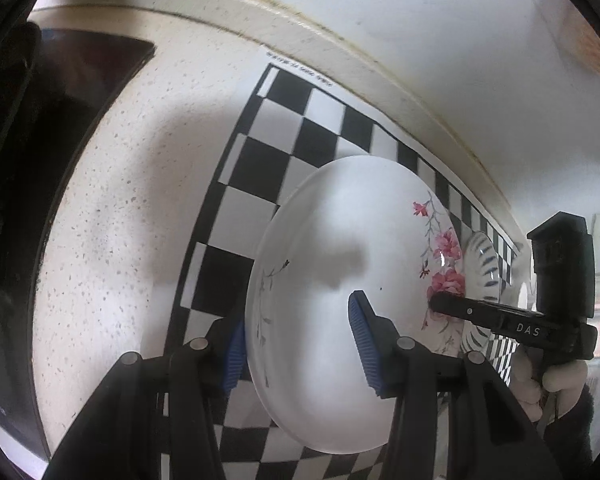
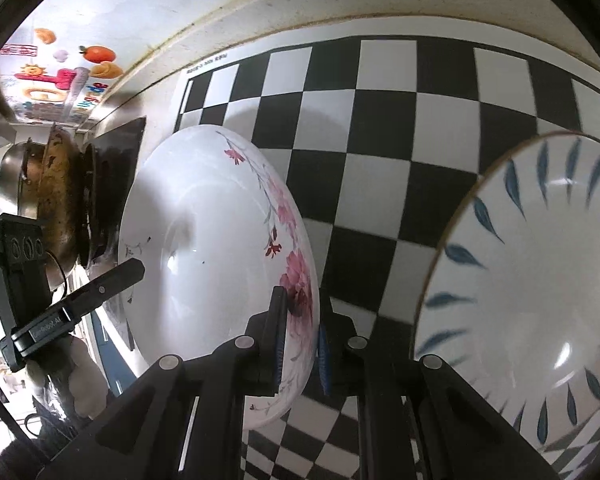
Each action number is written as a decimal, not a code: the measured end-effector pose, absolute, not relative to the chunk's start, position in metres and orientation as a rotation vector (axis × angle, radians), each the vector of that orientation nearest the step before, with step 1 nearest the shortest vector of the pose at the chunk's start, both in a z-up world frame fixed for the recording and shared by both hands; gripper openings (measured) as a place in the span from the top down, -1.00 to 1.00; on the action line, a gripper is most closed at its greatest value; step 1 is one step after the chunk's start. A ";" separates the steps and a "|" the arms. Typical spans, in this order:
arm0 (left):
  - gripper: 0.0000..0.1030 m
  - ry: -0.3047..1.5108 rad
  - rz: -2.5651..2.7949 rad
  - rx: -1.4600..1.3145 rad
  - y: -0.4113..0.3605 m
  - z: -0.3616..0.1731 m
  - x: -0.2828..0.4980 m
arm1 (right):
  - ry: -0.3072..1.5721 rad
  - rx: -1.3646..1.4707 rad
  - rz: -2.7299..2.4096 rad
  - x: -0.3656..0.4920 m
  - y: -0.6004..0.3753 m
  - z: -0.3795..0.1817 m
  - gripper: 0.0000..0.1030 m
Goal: Organize plates and bowls
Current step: 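Lift the pink-flower plate and carry it over the grey-flower plate, then lower the pink-flower plate onto the grey-flower plate and open both grippers, then move both grippers to the blue-leaf plate and grip its rim, then lift the blue-leaf plate and carry it over the plate stack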
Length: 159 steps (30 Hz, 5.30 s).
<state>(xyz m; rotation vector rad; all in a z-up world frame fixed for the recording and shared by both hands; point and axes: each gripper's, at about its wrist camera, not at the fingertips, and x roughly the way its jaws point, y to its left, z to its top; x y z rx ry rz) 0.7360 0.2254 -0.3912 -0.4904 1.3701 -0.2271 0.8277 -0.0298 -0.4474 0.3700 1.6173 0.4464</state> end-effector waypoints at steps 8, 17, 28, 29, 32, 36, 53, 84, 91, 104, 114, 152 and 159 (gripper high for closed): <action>0.14 1.329 -0.281 -0.469 0.202 -0.353 0.715 | 1.550 0.386 0.431 0.798 -0.062 -0.406 0.70; 0.14 1.312 -0.330 -0.425 0.148 -0.318 0.671 | 1.481 0.390 0.409 0.743 -0.115 -0.358 0.70; 0.14 1.385 -0.348 -0.441 0.075 -0.339 0.602 | 1.470 0.467 0.381 0.638 -0.200 -0.349 0.70; 0.14 1.397 -0.347 -0.435 0.068 -0.345 0.595 | 1.474 0.468 0.377 0.632 -0.203 -0.352 0.70; 0.14 1.425 -0.346 -0.414 0.053 -0.357 0.579 | 1.506 0.480 0.360 0.604 -0.218 -0.370 0.70; 0.14 1.457 -0.341 -0.385 0.035 -0.373 0.563 | 1.551 0.510 0.339 0.576 -0.234 -0.395 0.70; 0.15 1.543 -0.301 -0.245 0.006 -0.398 0.545 | 1.629 0.599 0.284 0.544 -0.255 -0.445 0.72; 0.17 1.601 -0.201 -0.139 -0.009 -0.386 0.538 | 1.725 0.352 0.109 0.548 -0.228 -0.427 0.69; 0.17 1.552 -0.178 -0.065 -0.020 -0.372 0.529 | 1.703 0.353 0.132 0.545 -0.227 -0.418 0.69; 0.17 1.347 -0.133 0.092 -0.047 -0.301 0.499 | 1.563 0.176 0.146 0.513 -0.199 -0.354 0.69; 0.12 1.263 -0.138 0.078 -0.051 -0.260 0.510 | 1.486 0.220 0.182 0.521 -0.200 -0.305 0.69; 0.43 1.508 -0.453 0.024 -0.051 -0.432 0.806 | 1.569 0.555 -0.082 0.779 -0.251 -0.469 0.60; 0.42 1.478 -0.433 -0.001 -0.047 -0.416 0.789 | 1.543 0.484 -0.071 0.768 -0.250 -0.446 0.61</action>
